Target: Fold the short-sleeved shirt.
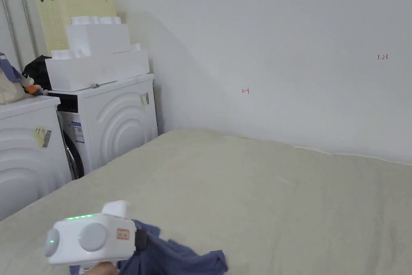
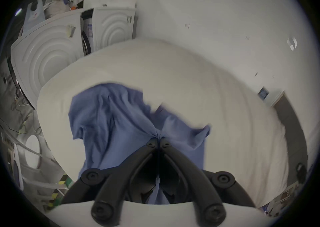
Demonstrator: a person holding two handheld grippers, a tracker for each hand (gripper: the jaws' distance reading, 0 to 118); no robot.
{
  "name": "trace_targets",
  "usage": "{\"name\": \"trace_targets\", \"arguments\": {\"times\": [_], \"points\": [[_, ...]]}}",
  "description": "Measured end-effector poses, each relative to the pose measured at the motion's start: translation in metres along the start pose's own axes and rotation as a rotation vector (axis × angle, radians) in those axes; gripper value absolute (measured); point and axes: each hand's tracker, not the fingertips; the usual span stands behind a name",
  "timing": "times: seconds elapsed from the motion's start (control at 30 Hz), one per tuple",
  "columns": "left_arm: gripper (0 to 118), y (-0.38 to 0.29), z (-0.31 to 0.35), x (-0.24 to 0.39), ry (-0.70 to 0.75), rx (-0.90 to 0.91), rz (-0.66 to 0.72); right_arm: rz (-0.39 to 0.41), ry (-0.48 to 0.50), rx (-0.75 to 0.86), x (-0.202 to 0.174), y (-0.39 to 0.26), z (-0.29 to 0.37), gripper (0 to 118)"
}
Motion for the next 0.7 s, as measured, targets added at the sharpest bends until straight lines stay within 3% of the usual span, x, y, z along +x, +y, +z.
{"name": "trace_targets", "arguments": {"times": [0.2,0.37,0.53,0.7], "points": [[0,0.067,0.129,0.052,-0.174,0.272,-0.092,-0.039,0.015,0.051,0.006,0.014,0.015,0],[0,0.102,0.206,0.145,-0.356,0.371,-0.306,-0.067,0.003,0.121,0.018,0.022,0.034,0],[0,0.087,0.233,0.263,-0.596,0.334,-0.475,-0.089,-0.019,0.164,0.031,0.030,0.062,0],[0,0.039,0.212,0.383,-0.806,0.173,-0.621,-0.086,-0.089,0.221,0.059,0.028,0.092,0]]}}
